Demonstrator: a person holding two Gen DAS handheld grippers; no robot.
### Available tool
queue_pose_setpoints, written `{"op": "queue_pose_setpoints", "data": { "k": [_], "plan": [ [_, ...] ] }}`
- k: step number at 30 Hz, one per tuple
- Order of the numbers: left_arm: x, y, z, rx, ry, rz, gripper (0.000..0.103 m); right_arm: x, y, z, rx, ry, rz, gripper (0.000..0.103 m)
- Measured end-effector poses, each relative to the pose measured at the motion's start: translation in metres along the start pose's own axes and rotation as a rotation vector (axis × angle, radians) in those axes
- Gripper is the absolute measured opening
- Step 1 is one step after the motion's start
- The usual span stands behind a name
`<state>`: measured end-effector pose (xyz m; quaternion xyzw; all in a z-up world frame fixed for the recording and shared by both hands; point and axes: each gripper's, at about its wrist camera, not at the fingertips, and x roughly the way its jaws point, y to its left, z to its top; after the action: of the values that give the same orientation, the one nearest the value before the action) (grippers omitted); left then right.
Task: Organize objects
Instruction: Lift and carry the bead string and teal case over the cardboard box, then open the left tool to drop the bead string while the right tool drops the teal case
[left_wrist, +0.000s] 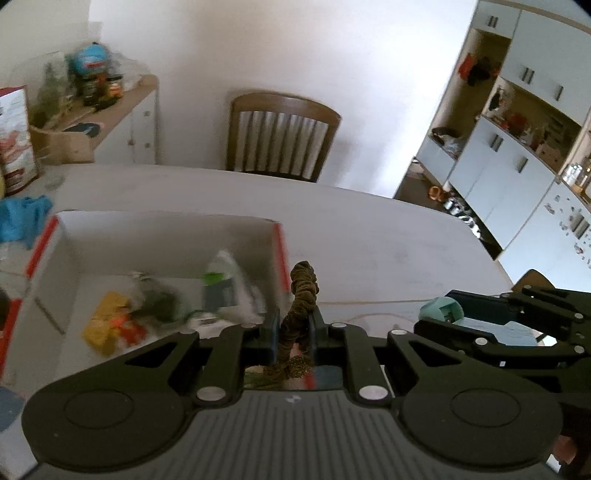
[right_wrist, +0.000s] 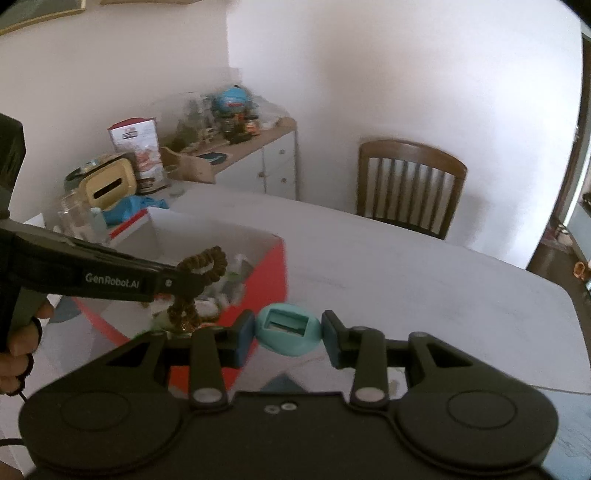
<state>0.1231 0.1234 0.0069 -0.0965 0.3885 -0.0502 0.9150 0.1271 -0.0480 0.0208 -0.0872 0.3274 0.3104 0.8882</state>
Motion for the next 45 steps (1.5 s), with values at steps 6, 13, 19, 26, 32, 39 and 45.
{"op": "queue_pose_setpoints", "data": {
  "k": [6, 13, 19, 26, 32, 39, 45],
  "plan": [
    [-0.015, 0.037, -0.003, -0.022, -0.003, 0.049, 0.015, 0.012, 0.029, 0.006, -0.024, 0.005, 0.020, 0.038],
    [-0.023, 0.076, -0.003, -0.034, -0.005, 0.107, 0.015, 0.029, 0.057, 0.008, -0.029, 0.016, 0.032, 0.038],
    [-0.015, 0.107, -0.002, -0.040, 0.015, 0.148, 0.015, 0.051, 0.076, 0.011, -0.033, 0.038, 0.037, 0.038],
    [0.005, 0.142, -0.002, -0.053, 0.055, 0.191, 0.015, 0.085, 0.094, 0.017, -0.045, 0.064, 0.037, 0.038],
    [0.023, 0.157, -0.001, -0.039, 0.084, 0.216, 0.015, 0.120, 0.107, 0.023, -0.051, 0.095, 0.043, 0.038],
    [0.045, 0.163, -0.001, -0.014, 0.122, 0.236, 0.015, 0.157, 0.115, 0.024, -0.063, 0.146, 0.017, 0.038],
    [0.062, 0.164, -0.001, -0.007, 0.157, 0.247, 0.015, 0.175, 0.120, 0.022, -0.087, 0.175, 0.006, 0.038]
  ]
}}
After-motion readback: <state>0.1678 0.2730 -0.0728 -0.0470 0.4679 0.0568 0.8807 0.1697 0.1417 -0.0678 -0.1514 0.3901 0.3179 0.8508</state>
